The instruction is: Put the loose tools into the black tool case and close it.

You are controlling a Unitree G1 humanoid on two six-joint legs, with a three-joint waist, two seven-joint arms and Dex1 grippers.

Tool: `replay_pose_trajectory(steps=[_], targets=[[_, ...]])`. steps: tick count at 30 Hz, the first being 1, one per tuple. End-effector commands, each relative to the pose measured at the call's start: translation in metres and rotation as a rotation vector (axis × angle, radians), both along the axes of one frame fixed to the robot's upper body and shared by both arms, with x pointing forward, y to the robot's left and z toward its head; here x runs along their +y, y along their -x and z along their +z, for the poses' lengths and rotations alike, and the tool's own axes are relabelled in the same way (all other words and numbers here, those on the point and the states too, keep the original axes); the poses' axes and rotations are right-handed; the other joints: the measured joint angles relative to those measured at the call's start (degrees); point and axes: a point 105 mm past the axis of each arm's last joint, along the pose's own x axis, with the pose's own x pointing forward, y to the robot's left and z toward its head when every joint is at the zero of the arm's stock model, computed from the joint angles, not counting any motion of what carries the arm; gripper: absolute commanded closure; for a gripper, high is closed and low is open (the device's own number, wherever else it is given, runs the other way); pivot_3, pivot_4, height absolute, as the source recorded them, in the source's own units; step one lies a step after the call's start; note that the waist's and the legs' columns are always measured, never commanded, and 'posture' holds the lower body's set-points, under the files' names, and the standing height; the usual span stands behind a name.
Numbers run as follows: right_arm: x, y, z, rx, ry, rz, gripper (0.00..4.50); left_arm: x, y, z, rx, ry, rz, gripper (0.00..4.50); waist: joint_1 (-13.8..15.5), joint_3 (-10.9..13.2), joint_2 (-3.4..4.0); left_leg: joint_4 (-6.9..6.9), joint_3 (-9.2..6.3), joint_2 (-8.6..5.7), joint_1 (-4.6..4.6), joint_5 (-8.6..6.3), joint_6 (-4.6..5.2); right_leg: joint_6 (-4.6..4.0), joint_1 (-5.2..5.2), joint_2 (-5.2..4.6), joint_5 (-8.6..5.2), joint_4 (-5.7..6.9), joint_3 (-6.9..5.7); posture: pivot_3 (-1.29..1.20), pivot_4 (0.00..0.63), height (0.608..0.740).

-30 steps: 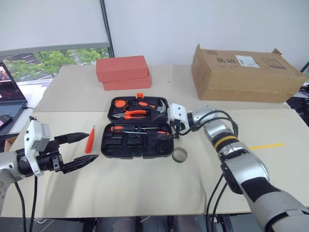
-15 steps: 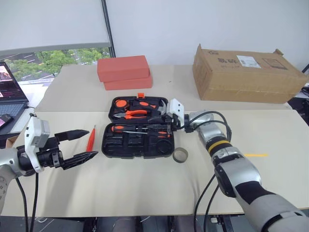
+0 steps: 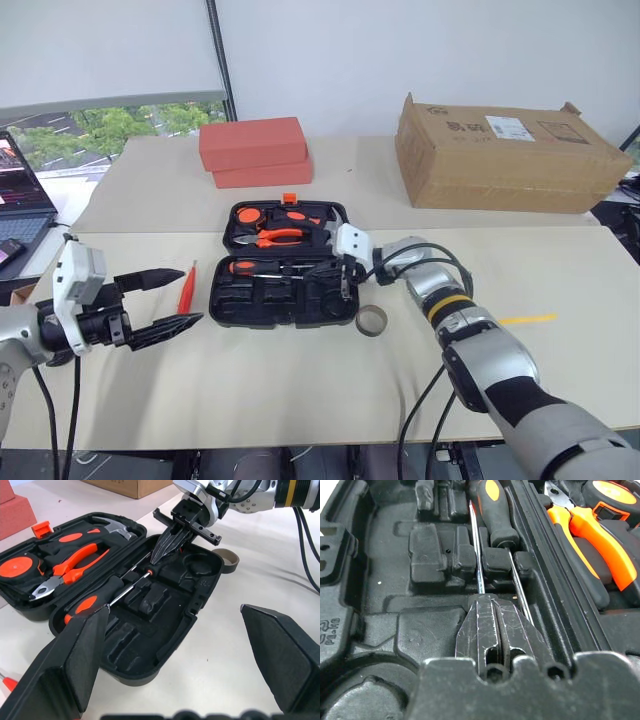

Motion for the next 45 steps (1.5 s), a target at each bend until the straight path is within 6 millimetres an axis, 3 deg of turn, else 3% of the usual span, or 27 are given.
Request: replay_pose_trajectory(steps=[1, 3, 6, 9, 10, 14, 16, 22, 26, 32, 41, 42, 43, 45], targets=[[-0.007, 0.008, -0.033, 0.025, 0.141, 0.012, 4.45, 0.002, 0.001, 0.009, -0.052, -0.030, 0.006, 0.00, -0.03, 0.00, 0.00, -0.01, 0.00, 0.00, 0.00, 0.00, -0.02, 0.00, -0.01, -0.01, 0.00, 0.01, 0.00, 0.00, 0.150, 0.712], [-0.004, 0.006, -0.029, 0.008, 0.115, -0.003, 4.45, 0.003, 0.000, 0.009, -0.056, -0.024, 0.021, 0.00, -0.04, -0.01, 0.00, -0.03, 0.00, 0.01, 0.03, 0.01, -0.05, 0.00, 0.00, 0.00, 0.00, 0.02, 0.01, 0.00, 0.150, 0.712], [0.001, -0.001, -0.008, -0.011, 0.004, -0.029, 4.45, 0.005, -0.002, 0.004, -0.046, -0.009, 0.059, 0.00, -0.11, -0.01, 0.00, -0.03, 0.00, 0.01, 0.05, 0.04, -0.10, -0.05, 0.00, 0.00, 0.03, 0.03, 0.01, 0.00, 0.150, 0.712], [0.003, -0.001, 0.029, -0.020, -0.193, -0.001, 4.45, 0.013, -0.010, -0.013, -0.035, -0.054, 0.207, 0.00, -0.08, 0.00, 0.01, -0.03, 0.00, 0.02, 0.02, 0.06, -0.14, -0.09, -0.04, 0.00, 0.05, 0.03, 0.03, 0.00, 0.150, 0.712], [0.002, -0.001, 0.037, -0.021, -0.238, 0.003, 3.89, 0.014, -0.012, -0.016, -0.031, -0.056, 0.246, 0.00, -0.02, 0.02, 0.02, -0.04, -0.02, 0.02, -0.02, 0.07, -0.13, -0.09, -0.06, 0.00, 0.06, 0.02, 0.03, 0.00, 0.150, 0.712], [-0.010, 0.005, 0.070, -0.037, -0.386, 0.053, 2.61, 0.027, -0.026, -0.019, -0.090, -0.005, 0.516, 0.00, 0.21, 0.04, 0.02, -0.07, -0.13, 0.01, -0.29, 0.10, 0.00, -0.12, -0.17, -0.06, 0.07, -0.04, 0.06, 0.00, 0.150, 0.712], [-0.025, 0.009, 0.083, -0.047, -0.423, 0.069, 1.89, 0.028, -0.029, -0.031, -0.088, 0.001, 0.654, 0.00, 0.29, 0.03, 0.02, -0.08, -0.22, 0.01, -0.37, 0.09, 0.04, -0.12, -0.16, -0.12, 0.07, -0.09, 0.00, 0.00, 0.150, 0.712], [-0.058, 0.023, 0.095, -0.028, -0.410, 0.110, 0.03, 0.016, -0.035, -0.070, 0.004, -0.115, 0.881, 0.00, 1.11, 0.02, 0.00, -0.11, -0.27, -0.05, -0.37, -0.03, 0.21, -0.10, -0.08, -0.29, 0.07, -0.22, -0.08, 0.00, 0.150, 0.712], [-0.071, 0.034, 0.097, -0.007, -0.368, 0.146, 0.03, 0.013, -0.041, -0.079, 0.036, -0.101, 1.014, 0.00, 1.61, 0.03, -0.01, -0.15, -0.26, -0.04, -0.35, -0.02, 0.21, -0.10, -0.10, -0.25, 0.07, -0.20, -0.06, 0.00, 0.150, 0.712], [-0.073, 0.056, 0.103, 0.051, -0.343, 0.222, 0.03, 0.006, -0.050, -0.094, 0.084, -0.142, 1.040, 0.00, 1.84, 0.03, -0.01, -0.22, -0.26, 0.00, -0.29, -0.02, 0.22, -0.12, -0.11, -0.18, 0.08, -0.18, -0.06, 0.00, 0.150, 0.712], [-0.074, 0.054, 0.108, 0.012, -0.361, 0.168, 0.03, 0.002, -0.074, -0.100, 0.126, -0.051, 1.041, 0.00, 2.16, 0.04, -0.02, -0.13, -0.26, -0.04, -0.31, -0.12, 0.41, -0.12, -0.08, -0.27, 0.08, -0.18, -0.14, 0.00, 0.150, 0.712], [-0.074, 0.054, 0.110, 0.006, -0.370, 0.163, 0.00, 0.002, -0.075, -0.101, 0.131, -0.041, 1.041, 0.52, 2.25, 0.04, -0.02, -0.13, -0.26, -0.04, -0.32, -0.09, 0.36, -0.12, -0.07, -0.27, 0.08, -0.19, -0.15, 0.00, 0.150, 0.712], [-0.075, 0.054, 0.111, 0.001, -0.377, 0.160, 0.00, 0.003, -0.074, -0.101, 0.135, -0.036, 1.045, 0.65, 2.28, 0.04, -0.02, -0.11, -0.25, -0.05, -0.32, -0.02, 0.24, -0.12, -0.06, -0.27, 0.08, -0.19, -0.15, 0.00, 0.150, 0.712], [-0.075, 0.054, 0.114, -0.002, -0.390, 0.157, 0.00, 0.008, -0.072, -0.104, 0.140, -0.036, 1.058, 1.36, 2.30, 0.04, -0.02, -0.11, -0.24, -0.05, -0.34, -0.01, 0.23, -0.11, -0.08, -0.27, 0.08, -0.19, -0.16, 0.00, 0.150, 0.712]])
